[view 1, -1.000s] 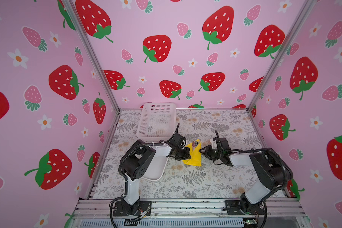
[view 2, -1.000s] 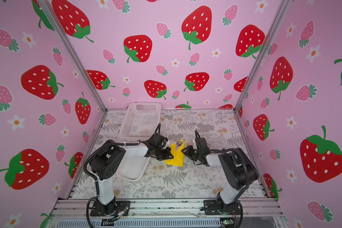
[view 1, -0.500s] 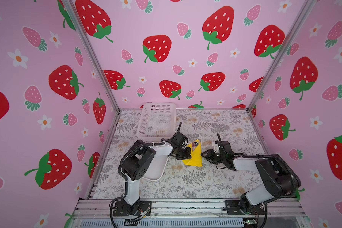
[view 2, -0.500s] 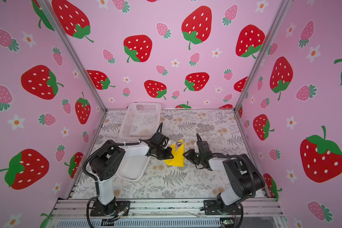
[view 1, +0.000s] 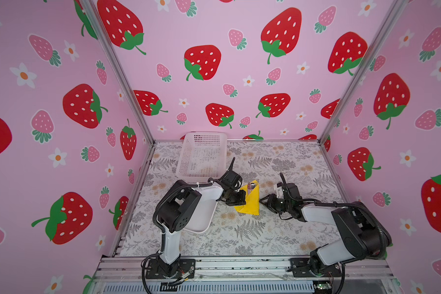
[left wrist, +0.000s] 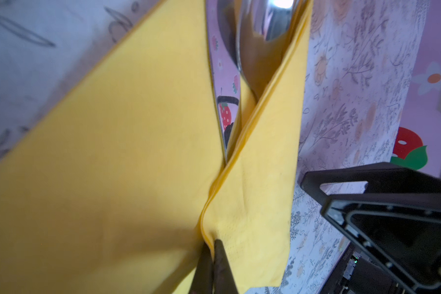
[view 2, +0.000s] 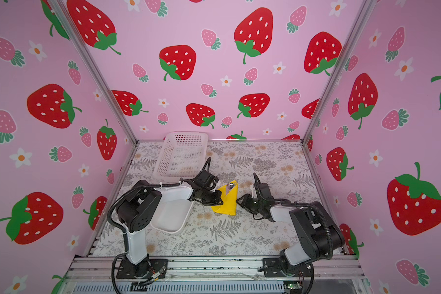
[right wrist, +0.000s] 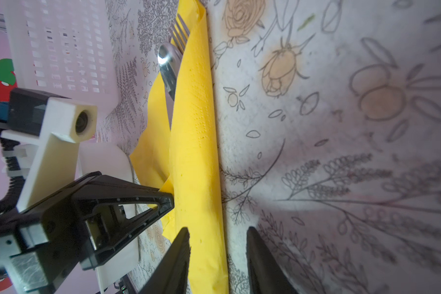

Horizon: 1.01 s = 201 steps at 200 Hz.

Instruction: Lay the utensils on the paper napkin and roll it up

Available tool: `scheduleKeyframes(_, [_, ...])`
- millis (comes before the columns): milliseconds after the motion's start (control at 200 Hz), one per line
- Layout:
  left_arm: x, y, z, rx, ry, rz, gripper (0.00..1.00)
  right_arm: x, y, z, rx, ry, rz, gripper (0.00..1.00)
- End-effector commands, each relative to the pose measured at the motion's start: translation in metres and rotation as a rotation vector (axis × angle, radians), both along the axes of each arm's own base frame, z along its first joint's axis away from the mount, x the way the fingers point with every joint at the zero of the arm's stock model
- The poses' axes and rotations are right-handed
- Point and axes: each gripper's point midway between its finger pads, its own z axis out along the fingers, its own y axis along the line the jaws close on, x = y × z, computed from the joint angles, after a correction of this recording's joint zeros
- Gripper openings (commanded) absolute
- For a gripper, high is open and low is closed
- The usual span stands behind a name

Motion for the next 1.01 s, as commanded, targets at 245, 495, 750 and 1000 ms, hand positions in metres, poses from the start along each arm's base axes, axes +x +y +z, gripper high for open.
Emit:
scheduleKeyframes(245, [-0.004, 0.010, -0.026, 0.041, 0.049, 0.005, 0.00, -0.024, 0.017, 0.018, 0.019, -0.048, 0.097, 0.17])
scheduleKeyframes(495, [-0.005, 0.014, -0.024, 0.031, 0.058, 0.016, 0.00, -0.048, 0.032, 0.012, 0.023, -0.019, 0.163, 0.06])
scheduleKeyframes(750, [-0.004, 0.015, -0.022, 0.019, 0.064, 0.025, 0.00, -0.055, 0.036, 0.007, 0.015, -0.007, 0.182, 0.06])
scheduleKeyframes(1000, [-0.005, 0.016, -0.024, 0.021, 0.072, 0.029, 0.00, -0.054, 0.034, -0.007, -0.008, 0.013, 0.172, 0.06])
